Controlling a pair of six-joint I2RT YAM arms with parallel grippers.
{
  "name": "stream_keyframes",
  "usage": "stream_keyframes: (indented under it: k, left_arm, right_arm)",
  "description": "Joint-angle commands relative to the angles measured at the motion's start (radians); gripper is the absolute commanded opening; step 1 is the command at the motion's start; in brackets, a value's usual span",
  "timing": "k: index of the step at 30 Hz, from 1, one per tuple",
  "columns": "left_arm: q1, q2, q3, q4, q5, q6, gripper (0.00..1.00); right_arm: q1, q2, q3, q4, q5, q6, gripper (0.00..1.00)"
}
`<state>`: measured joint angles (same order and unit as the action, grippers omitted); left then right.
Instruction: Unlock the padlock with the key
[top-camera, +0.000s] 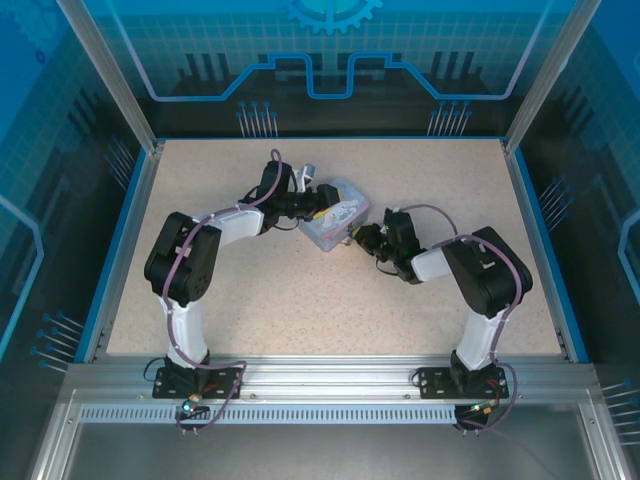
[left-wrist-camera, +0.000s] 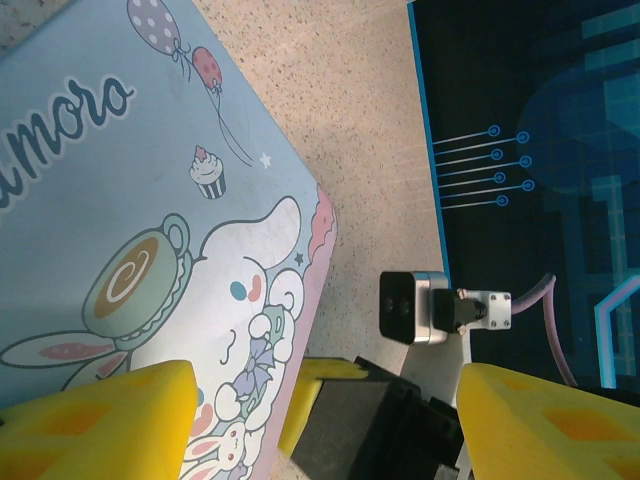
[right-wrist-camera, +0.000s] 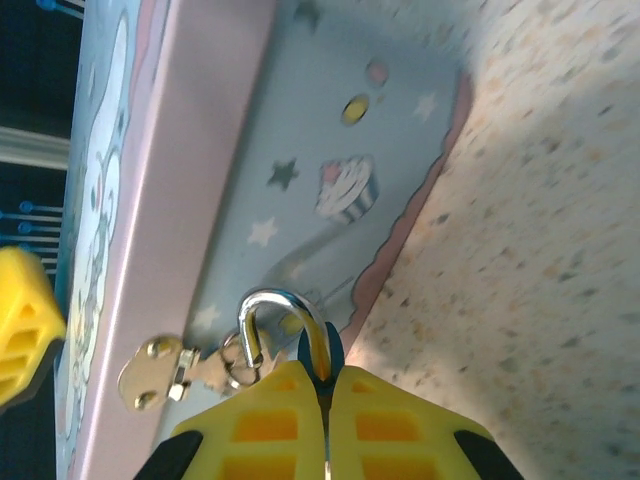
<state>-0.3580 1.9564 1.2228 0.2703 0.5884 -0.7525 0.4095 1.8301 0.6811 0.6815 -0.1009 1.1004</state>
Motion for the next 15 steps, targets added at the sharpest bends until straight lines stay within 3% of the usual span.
stream_keyframes:
  k: [1, 7, 12, 15]
  left_arm:
    - [0.001, 0.000, -0.048, -0.085, -0.036, 0.025, 0.71]
    - [0.007, -0.007, -0.044, -0.099, -0.046, 0.037, 0.71]
    - [0.041, -0.002, -0.015, -0.129, -0.044, 0.055, 0.71]
    - [0.052, -0.003, 0.021, -0.161, -0.038, 0.077, 0.71]
  right_arm:
    - [-0.031, -0.042, 0.015, -0.046, 0.073, 0.002, 0.07]
    - [-0.049, -0.124, 0.002, -0.128, 0.069, -0.072, 0.07]
    - [-0.055, -0.318, 0.025, -0.420, 0.016, -0.277, 0.08]
    - [-0.055, -0.450, 0.041, -0.615, -0.084, -0.388, 0.09]
